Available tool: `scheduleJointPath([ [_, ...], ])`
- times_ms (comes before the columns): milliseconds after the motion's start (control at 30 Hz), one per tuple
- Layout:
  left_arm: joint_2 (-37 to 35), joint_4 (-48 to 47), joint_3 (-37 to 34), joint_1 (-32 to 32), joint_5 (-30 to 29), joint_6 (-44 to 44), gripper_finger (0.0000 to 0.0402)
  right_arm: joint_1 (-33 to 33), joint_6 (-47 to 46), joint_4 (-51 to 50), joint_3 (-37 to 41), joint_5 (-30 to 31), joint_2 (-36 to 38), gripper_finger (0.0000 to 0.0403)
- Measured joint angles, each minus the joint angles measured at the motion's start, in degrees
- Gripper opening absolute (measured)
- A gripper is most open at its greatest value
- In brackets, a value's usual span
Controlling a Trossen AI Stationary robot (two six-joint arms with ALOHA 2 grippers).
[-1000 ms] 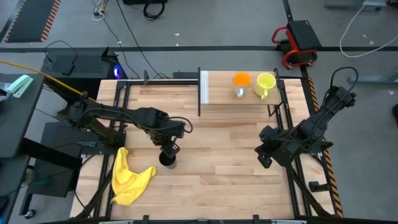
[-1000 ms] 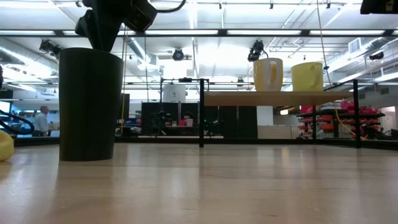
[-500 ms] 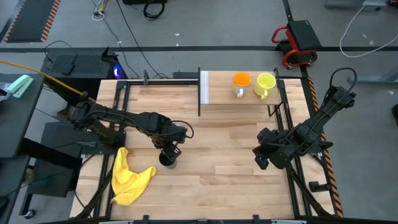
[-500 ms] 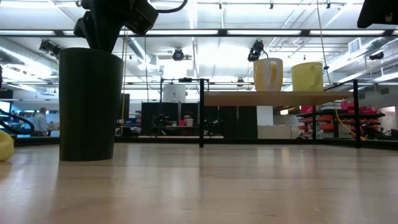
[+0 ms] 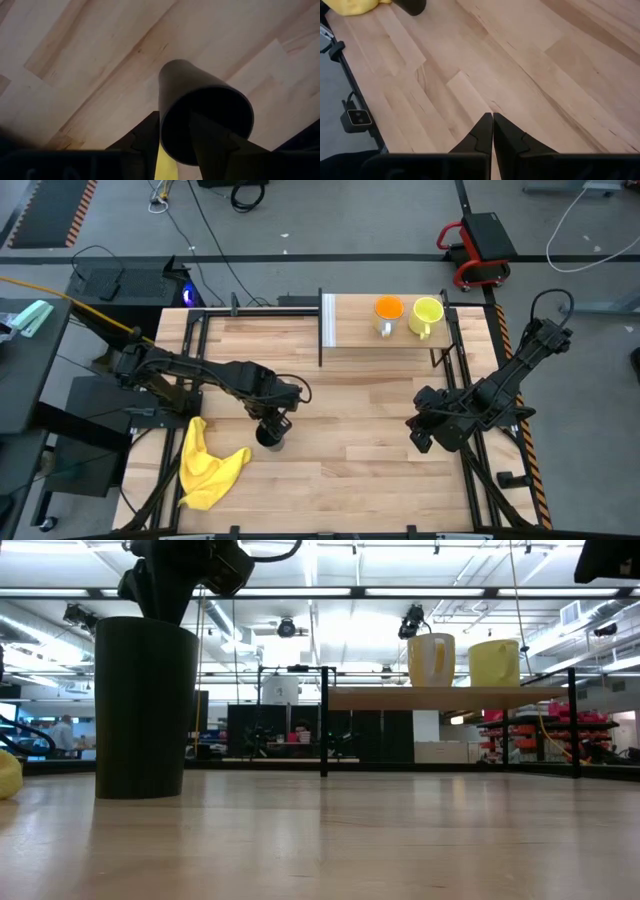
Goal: Stack small to large cups/mugs on shelf
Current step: Put the black cup on the shelf
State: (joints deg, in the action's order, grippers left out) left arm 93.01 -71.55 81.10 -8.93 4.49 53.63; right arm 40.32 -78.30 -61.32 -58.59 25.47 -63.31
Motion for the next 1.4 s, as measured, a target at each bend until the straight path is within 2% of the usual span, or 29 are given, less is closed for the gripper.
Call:
scheduleJointPath([
  [1100,5.3,1.2,0.0,-1.6,0.9,-0.7,0.0107,0.0,0.5,1.3,0.0,0.0,0.0,0.002],
  [1233,5.3,1.3,0.0,-1.6,0.9,-0.7,0.0088,0.0,0.5,1.3,-0.1,0.0,0.0,0.002],
  [1400,5.3,1.3,0.0,-1.4,0.6,-0.4,0.0032,0.0,0.5,1.3,-0.1,0.0,0.0,0.002],
])
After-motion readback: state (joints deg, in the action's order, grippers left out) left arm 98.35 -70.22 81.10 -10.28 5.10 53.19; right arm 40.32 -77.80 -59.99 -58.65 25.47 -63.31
